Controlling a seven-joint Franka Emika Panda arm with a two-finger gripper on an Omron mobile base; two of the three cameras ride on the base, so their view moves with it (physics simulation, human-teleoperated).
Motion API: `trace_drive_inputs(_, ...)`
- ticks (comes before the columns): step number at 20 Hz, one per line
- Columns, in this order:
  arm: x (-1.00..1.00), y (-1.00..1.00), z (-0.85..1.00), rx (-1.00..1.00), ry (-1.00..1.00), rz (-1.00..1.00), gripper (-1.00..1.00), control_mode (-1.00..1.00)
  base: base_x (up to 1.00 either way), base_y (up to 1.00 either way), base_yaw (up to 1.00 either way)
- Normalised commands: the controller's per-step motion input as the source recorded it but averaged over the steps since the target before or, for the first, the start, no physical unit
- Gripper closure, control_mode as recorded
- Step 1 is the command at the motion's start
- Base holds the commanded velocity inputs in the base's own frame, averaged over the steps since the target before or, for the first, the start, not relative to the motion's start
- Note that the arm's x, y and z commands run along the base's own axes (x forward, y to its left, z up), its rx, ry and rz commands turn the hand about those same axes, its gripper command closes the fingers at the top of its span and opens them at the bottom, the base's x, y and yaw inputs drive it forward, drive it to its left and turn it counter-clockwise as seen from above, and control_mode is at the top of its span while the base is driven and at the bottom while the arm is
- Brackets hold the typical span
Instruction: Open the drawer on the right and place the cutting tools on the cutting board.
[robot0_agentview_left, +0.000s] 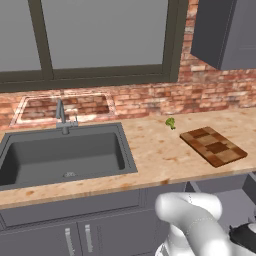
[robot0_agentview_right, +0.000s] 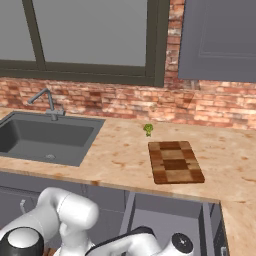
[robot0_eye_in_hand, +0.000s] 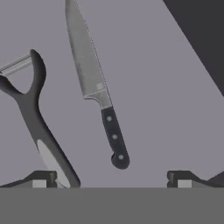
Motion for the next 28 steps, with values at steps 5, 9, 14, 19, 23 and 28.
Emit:
trace_drive_inputs(5, 0.08, 0.0, -0.01, -0.04, 0.0, 0.0, -1.0, -1.0, 0.0, 0.0, 0.0)
trace_drive_inputs(9, 0.15, 0.0, -0.08, -0.04, 0.0, 0.0, -1.0, -1.0, 0.0, 0.0, 0.0)
trace_drive_inputs(14, 0.13, 0.0, -0.09, -0.02, 0.0, 0.0, -1.0, -1.0, 0.0, 0.0, 0.0)
trace_drive_inputs(19, 0.03, 0.0, -0.1, -0.01, 0.0, 0.0, -1.0, -1.0, 0.0, 0.0, 0.0)
trace_drive_inputs(23, 0.08, -0.08, -0.12, -0.01, 0.0, 0.0, -1.0, -1.0, 0.0, 0.0, 0.0)
trace_drive_inputs(28, 0.06, -0.08, -0.11, -0.01, 0.0, 0.0, -1.0, -1.0, 0.0, 0.0, 0.0)
